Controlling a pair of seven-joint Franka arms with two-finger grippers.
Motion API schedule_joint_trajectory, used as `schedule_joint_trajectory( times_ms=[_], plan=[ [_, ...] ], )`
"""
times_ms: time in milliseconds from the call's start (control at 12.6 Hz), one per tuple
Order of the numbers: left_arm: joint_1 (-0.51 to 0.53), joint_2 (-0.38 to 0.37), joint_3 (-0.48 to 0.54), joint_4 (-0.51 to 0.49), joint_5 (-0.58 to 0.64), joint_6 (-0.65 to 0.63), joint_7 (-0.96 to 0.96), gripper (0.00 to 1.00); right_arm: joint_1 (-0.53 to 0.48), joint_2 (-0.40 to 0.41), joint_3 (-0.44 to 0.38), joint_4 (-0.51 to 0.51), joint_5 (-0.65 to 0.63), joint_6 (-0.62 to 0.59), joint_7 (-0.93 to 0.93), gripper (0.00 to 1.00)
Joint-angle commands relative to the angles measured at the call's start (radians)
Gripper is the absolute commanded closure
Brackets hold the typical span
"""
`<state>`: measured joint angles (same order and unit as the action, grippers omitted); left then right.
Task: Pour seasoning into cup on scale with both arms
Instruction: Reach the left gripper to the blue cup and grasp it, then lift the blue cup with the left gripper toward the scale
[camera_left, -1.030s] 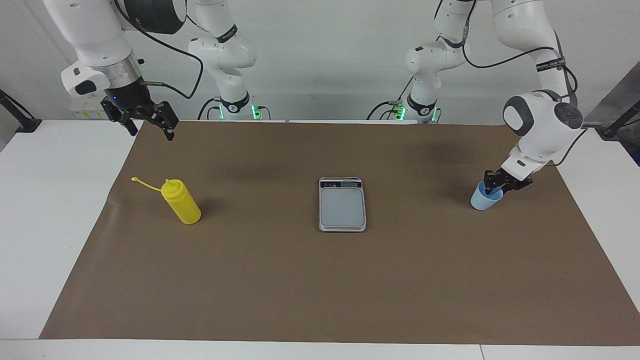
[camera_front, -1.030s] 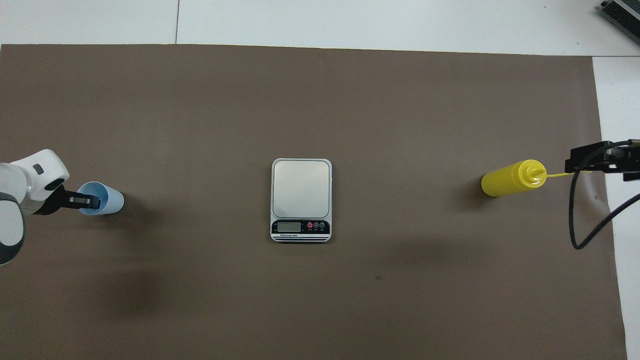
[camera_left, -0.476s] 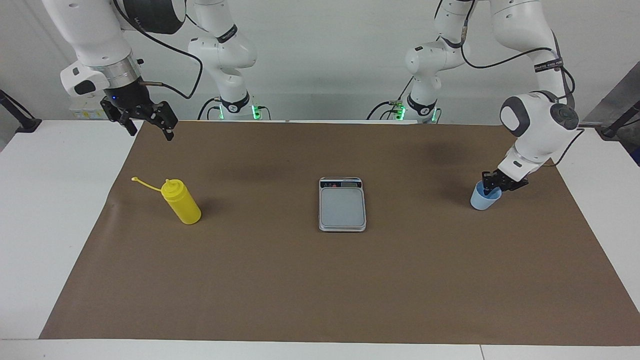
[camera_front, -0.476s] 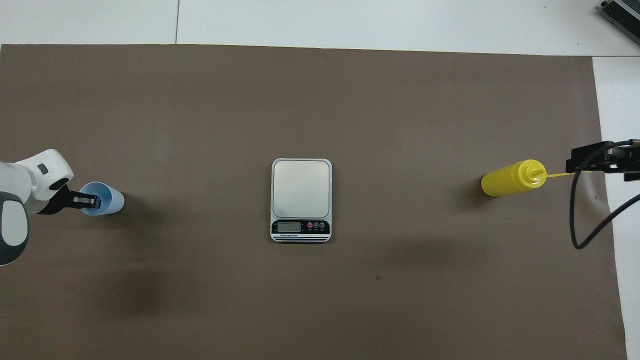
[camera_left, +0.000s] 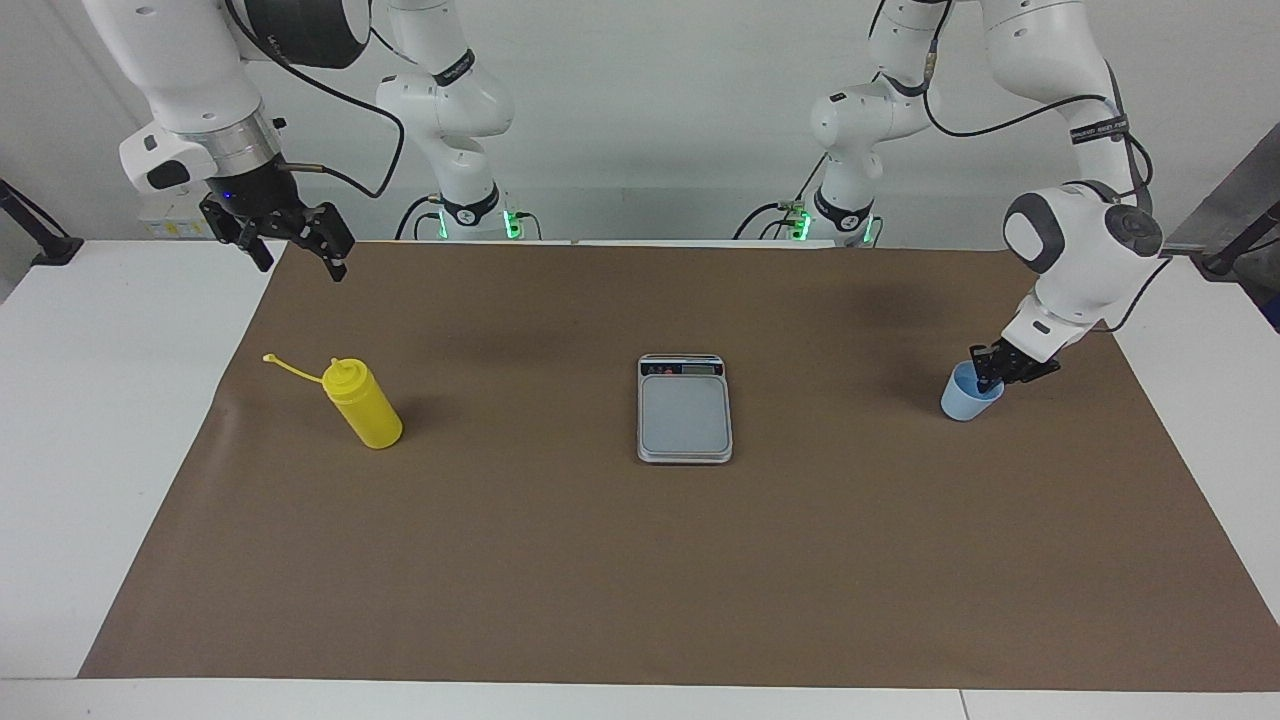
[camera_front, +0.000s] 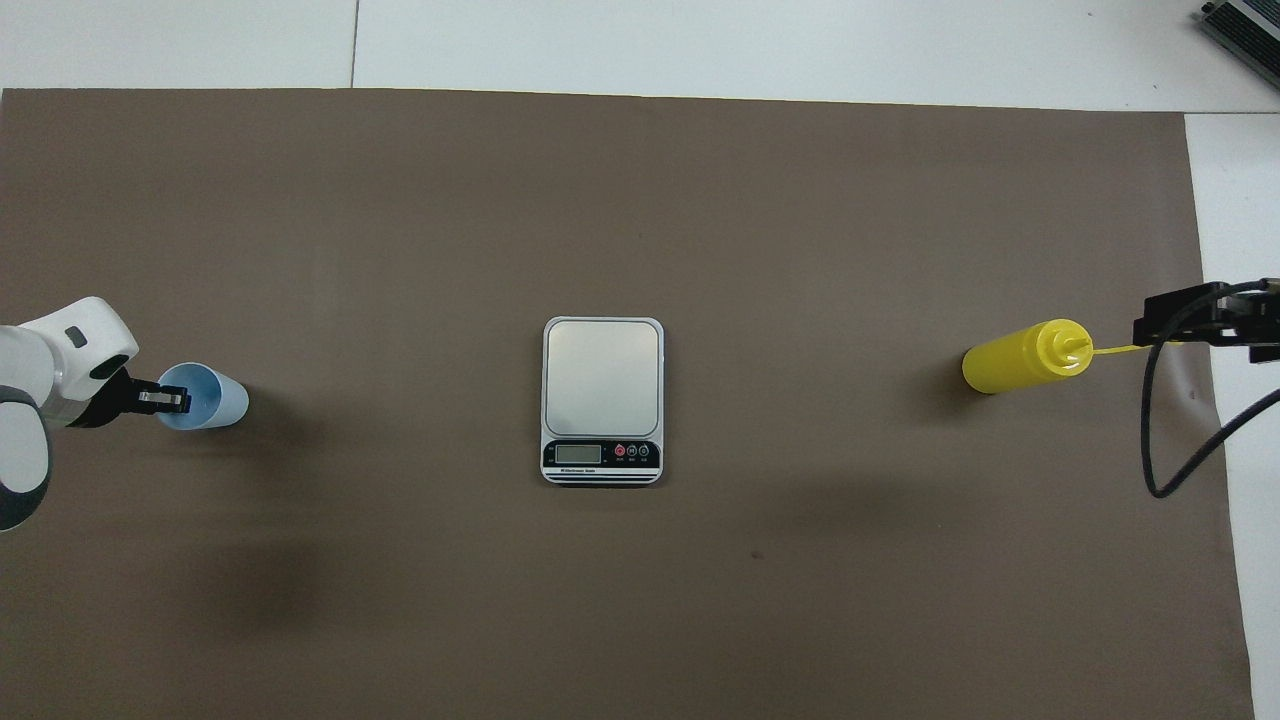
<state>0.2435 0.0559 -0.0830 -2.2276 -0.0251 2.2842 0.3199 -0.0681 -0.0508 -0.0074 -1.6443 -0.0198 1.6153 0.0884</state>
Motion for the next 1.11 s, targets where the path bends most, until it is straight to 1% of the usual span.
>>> schedule_joint_trajectory(
  times_ms=[0, 396, 555, 793, 1030],
  plan=[
    [0.003, -0.007, 0.002, -0.018, -0.012, 0.031, 0.004, 0.89, -0.012, 0.003, 0.003, 0.009, 0.014, -0.014, 0.01, 0.0],
    [-0.009, 0.001, 0.0, 0.002, -0.01, 0.031, -0.022, 0.95, -0.012, 0.003, 0.003, 0.009, 0.014, -0.014, 0.011, 0.0],
    [-0.015, 0.005, -0.001, 0.017, -0.01, 0.029, -0.057, 0.95, -0.012, 0.003, 0.003, 0.009, 0.014, -0.014, 0.011, 0.0],
    [-0.068, 0.021, -0.001, 0.057, -0.01, 0.02, -0.157, 0.95, -0.012, 0.003, 0.003, 0.009, 0.014, -0.014, 0.01, 0.0],
    [-0.154, 0.033, -0.001, 0.088, -0.01, 0.014, -0.31, 0.95, -0.012, 0.003, 0.003, 0.009, 0.014, -0.015, 0.011, 0.0]
  ],
)
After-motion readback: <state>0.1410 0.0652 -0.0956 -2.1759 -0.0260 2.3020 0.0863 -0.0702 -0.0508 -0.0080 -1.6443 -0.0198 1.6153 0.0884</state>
